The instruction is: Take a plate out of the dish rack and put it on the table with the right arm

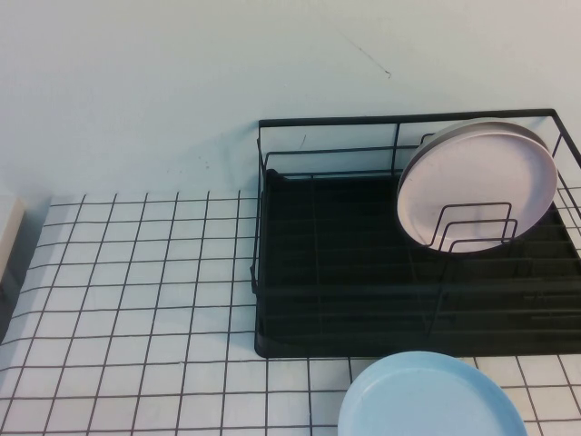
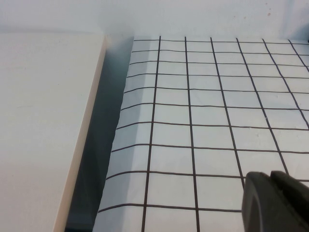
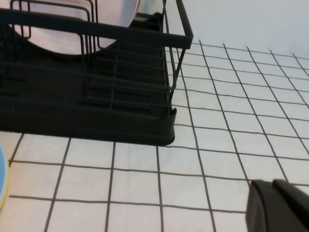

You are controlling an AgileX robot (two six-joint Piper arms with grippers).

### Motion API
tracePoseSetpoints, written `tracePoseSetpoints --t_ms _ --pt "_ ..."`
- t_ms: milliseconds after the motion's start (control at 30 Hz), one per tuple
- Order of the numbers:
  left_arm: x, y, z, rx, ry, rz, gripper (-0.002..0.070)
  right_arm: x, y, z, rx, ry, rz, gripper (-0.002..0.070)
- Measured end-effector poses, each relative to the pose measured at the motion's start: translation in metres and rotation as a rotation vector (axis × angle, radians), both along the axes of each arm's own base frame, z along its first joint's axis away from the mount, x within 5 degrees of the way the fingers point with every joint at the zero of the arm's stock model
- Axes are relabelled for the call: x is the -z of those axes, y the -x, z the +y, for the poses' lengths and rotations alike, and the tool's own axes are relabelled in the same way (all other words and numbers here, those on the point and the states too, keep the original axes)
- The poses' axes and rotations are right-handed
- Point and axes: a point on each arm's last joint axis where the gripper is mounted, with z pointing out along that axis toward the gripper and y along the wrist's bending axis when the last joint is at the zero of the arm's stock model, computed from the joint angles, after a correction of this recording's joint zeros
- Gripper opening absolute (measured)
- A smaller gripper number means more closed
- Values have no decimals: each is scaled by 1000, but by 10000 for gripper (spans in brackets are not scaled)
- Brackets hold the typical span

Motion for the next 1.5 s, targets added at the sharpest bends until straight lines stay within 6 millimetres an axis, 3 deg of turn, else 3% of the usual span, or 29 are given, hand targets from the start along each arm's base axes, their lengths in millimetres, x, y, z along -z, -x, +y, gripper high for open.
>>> tracePoseSetpoints --t_ms 300,400,533,567,700,967,1167,1233,1367,1500 --pt "0 0 0 0 0 0 -3 0 0 2 -4 -52 -4 -2" --pt "0 0 0 0 0 0 -3 -1 0 8 -6 -252 -15 -2" --pt "0 0 0 0 0 0 -3 -3 -1 20 3 -701 -24 -2" --pt "0 0 0 0 0 0 -3 -7 -1 25 -3 -887 -30 -2" --pt "0 0 0 0 0 0 -3 -12 -1 29 -17 -1064 -40 -2" --pt "0 0 0 0 0 0 -3 -10 0 31 -111 -831 -40 -2" --pt "0 0 0 0 0 0 -3 -15 5 44 -211 -929 64 -2" --pt "0 0 0 0 0 0 -3 -34 5 48 -273 -886 66 -2" --pt "0 0 0 0 0 0 -3 -89 -4 51 -410 -629 53 8" --pt "0 0 0 0 0 0 -3 -141 -32 51 -549 -321 161 115"
